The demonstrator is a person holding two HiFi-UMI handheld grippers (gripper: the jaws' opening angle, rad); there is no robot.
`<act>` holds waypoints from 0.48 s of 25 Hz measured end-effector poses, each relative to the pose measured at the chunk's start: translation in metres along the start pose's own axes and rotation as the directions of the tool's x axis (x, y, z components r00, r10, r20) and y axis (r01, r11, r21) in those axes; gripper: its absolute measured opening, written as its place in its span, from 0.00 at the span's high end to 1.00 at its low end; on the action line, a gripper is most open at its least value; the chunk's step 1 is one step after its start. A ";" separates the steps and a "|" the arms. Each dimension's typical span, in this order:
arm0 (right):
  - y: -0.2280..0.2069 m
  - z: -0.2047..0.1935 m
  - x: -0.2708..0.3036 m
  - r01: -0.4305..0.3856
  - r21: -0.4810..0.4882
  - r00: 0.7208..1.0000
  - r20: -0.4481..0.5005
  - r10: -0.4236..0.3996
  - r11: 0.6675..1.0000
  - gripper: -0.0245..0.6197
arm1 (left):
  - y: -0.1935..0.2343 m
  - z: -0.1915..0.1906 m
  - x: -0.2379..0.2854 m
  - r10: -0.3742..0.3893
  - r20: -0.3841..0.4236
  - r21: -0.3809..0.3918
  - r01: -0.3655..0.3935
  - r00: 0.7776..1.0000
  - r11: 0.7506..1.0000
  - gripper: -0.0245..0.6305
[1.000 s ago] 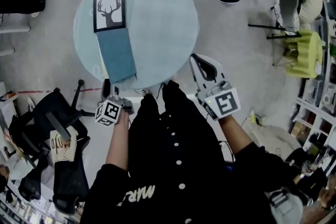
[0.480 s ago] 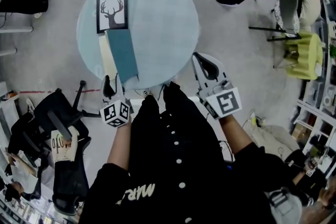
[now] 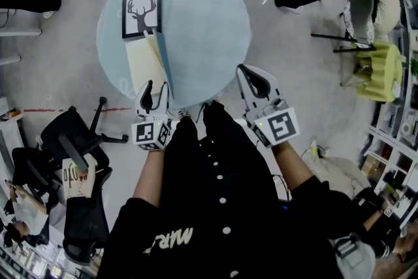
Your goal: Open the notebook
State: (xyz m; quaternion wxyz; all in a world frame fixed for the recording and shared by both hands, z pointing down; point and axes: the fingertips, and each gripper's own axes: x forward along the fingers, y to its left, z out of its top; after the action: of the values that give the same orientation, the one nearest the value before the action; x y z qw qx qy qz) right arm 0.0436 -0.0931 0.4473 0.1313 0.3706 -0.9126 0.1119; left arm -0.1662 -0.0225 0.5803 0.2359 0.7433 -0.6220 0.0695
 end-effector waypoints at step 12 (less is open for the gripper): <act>0.121 -0.031 0.139 -0.423 -0.037 0.894 -0.182 0.410 0.906 0.96 | -0.026 -0.024 0.029 -0.102 -0.023 0.042 0.103 0.994 0.994 0.68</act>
State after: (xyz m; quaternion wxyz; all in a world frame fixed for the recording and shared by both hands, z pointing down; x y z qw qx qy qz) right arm -0.1332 -0.0892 0.5086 0.1957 0.1505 -0.9597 0.1340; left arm -0.1310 -0.0348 0.6062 0.2292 0.7786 -0.5788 0.0784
